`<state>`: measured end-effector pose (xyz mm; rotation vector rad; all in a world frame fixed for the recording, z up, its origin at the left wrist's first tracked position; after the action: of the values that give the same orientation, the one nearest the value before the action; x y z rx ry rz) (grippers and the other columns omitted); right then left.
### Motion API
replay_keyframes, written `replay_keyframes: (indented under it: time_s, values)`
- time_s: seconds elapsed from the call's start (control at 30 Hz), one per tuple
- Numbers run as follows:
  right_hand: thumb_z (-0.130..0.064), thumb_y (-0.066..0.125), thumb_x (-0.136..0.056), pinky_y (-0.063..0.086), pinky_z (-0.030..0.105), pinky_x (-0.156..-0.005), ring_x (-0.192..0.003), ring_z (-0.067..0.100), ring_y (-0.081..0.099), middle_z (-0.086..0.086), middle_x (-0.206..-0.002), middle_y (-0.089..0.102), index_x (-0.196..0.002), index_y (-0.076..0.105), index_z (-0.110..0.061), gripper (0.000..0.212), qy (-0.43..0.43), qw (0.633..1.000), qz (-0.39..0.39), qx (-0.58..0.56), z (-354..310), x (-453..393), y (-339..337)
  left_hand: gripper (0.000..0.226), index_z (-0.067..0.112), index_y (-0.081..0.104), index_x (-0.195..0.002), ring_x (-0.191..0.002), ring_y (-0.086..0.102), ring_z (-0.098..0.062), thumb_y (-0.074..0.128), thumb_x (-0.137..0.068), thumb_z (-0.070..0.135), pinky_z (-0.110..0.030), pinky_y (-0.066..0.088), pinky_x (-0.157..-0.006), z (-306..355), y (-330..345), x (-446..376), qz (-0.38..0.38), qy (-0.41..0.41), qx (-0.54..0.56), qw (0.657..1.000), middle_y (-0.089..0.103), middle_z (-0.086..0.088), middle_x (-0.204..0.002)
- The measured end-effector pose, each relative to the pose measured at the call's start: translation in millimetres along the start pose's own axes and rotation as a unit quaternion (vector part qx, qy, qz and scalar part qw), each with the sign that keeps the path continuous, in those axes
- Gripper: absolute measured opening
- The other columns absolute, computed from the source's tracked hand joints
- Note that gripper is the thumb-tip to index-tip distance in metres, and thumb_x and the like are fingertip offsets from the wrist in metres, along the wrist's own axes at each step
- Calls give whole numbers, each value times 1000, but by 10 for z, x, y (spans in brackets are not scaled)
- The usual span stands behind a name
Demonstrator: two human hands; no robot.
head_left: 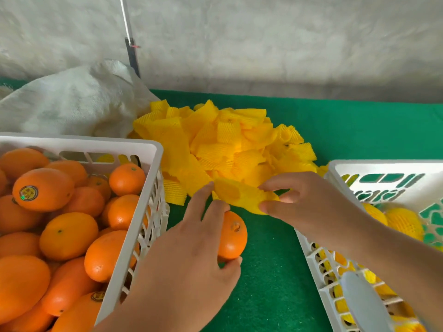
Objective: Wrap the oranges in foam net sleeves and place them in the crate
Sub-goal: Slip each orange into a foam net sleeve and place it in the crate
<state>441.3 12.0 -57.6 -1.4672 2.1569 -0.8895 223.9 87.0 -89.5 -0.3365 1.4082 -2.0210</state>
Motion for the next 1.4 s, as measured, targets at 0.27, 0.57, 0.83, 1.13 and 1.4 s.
replay_keyframes:
  time_s: [0.27,0.57,0.83,1.13,1.4]
  values:
    - [-60,73,-85,54,27,-82,-88,-1,73,-29,-121,64,-129,69,-48,46,106,987,18,-119,233,370,93,63,53,39,-130,-79,63,-6,55,-74,78,-15,52,-64,116,-119,36,-18,68,22,997,34,28,-138]
    - [-33,81,-90,65,32,-86,-96,13,78,-2,-111,79,-130,65,-26,45,154,934,36,-322,345,353,100,63,58,37,-126,-101,55,5,62,-72,78,-16,46,-78,96,-10,76,-46,98,53,993,36,34,-129]
    - [-37,87,-74,65,44,-88,-102,32,78,19,-116,78,-137,60,-7,75,215,863,-30,-456,318,385,12,58,53,47,-122,-109,48,13,71,-72,71,-11,37,-77,104,-56,46,15,102,78,992,45,31,-121]
    - [-51,88,-69,62,41,-88,-99,25,80,12,-111,80,-127,65,-6,77,223,864,-51,-448,316,420,-19,60,48,51,-121,-106,55,8,79,-71,65,-22,49,-83,123,-81,65,56,57,142,987,53,28,-121]
    - [-59,77,-81,48,40,-102,-116,12,73,-6,-121,78,-124,73,-29,53,148,914,-57,-373,213,453,-11,63,51,49,-123,-109,49,16,75,-71,76,-12,40,-76,133,-78,100,48,71,130,988,52,33,-120]
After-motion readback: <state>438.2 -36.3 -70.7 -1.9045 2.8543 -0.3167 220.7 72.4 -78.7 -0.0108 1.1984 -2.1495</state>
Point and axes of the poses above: each hand's wrist, its own x-axis away from the middle knuckle, its own y-axis out of the palm, z = x × y, the point moved 1 cm from there along -x, towards the middle knuckle
